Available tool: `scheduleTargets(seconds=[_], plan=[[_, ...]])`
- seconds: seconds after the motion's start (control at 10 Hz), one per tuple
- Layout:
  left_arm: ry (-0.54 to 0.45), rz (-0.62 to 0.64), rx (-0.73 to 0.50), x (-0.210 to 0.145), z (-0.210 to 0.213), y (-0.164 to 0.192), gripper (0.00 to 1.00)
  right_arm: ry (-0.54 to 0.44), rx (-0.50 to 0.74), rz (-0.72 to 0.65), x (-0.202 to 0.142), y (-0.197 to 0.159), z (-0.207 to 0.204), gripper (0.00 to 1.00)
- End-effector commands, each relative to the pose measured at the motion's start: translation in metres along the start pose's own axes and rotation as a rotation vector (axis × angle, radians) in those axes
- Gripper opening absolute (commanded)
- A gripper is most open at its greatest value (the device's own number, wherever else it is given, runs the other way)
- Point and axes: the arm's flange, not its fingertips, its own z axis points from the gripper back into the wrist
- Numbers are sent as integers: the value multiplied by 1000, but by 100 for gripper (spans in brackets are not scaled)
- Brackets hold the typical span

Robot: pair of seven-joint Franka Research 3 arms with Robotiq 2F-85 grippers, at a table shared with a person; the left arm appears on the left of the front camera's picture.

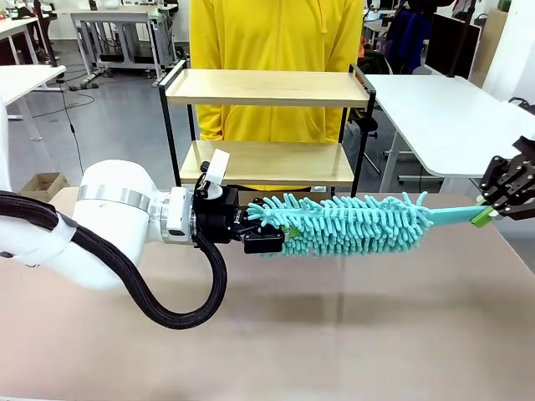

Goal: Clean the shelf.
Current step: Hand the Duster back to the human.

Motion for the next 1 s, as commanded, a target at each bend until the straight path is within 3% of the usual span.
scheduleTargets(seconds=[0.0, 0.1, 0.2, 0.4, 0.5, 0.6, 0.8, 0.9], plan=[[-2, -2, -13, 0, -2, -1, 0, -1, -1, -1, 0, 0, 0, 71], [-2, -2, -13, 0, -2, -1, 0, -14, -4, -2, 0, 2, 5, 72], [-2, -2, -13, 0, -2, -1, 0, -58, 2, -11, 0, 6, 15, 100], [-2, -2, -13, 0, -2, -1, 0, -181, -18, -42, -4, 15, 44, 100], [-2, -2, -13, 0, -2, -1, 0, -267, -48, -53, -10, 19, 59, 95], [-2, -2, -13, 0, -2, -1, 0, -320, -120, -111, -20, 23, 74, 100], [-2, -2, -13, 0, -2, -1, 0, -519, -184, -177, -56, 31, 98, 100], [-2, -2, -13, 0, -2, -1, 0, -564, -212, -215, -74, 34, 105, 100]])
